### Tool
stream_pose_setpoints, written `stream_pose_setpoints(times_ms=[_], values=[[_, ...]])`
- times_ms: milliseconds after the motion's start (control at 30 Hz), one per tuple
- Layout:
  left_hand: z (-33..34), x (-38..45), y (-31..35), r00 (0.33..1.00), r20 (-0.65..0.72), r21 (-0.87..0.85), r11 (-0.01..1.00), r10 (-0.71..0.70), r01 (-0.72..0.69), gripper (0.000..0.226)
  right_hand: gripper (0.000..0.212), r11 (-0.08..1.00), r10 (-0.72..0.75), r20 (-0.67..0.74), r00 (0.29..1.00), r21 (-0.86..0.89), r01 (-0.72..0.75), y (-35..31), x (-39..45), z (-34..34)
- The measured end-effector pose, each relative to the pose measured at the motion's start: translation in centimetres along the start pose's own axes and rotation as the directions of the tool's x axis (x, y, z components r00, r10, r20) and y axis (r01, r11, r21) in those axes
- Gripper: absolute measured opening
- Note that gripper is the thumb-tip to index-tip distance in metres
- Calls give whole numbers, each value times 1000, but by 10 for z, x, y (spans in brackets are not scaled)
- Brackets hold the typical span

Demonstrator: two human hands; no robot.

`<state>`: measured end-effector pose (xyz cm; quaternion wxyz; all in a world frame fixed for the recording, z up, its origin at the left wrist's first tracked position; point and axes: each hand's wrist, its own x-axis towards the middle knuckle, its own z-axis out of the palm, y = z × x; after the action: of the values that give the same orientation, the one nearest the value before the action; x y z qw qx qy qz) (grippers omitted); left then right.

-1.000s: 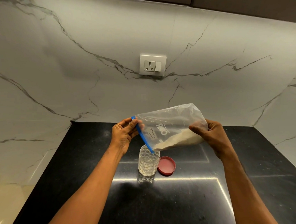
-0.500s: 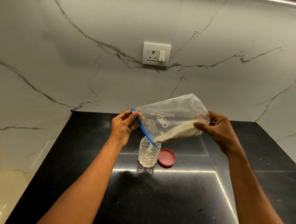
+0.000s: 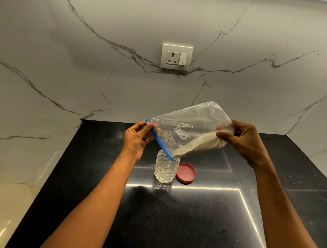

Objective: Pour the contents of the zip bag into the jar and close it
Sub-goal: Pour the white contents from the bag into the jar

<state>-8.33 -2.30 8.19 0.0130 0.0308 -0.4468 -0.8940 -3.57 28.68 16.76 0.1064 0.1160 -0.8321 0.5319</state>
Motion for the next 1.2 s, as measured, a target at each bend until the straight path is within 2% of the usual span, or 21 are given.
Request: stream_pose_setpoints(times_ms=[300, 767, 1200], values=[[-2, -2, 0, 1000, 4, -9, 1000, 3, -3, 14, 27, 999, -28, -11, 1000, -16, 28, -2, -1, 2], [-2, -8, -2, 1000, -6, -12, 1000, -8, 8, 13, 45, 998, -21, 25, 999, -56, 22, -3, 2, 2], [9, -6, 2, 1000, 0, -8, 1000, 12, -12, 14, 25, 1000, -4, -10, 1000, 3, 4, -1, -1, -4]])
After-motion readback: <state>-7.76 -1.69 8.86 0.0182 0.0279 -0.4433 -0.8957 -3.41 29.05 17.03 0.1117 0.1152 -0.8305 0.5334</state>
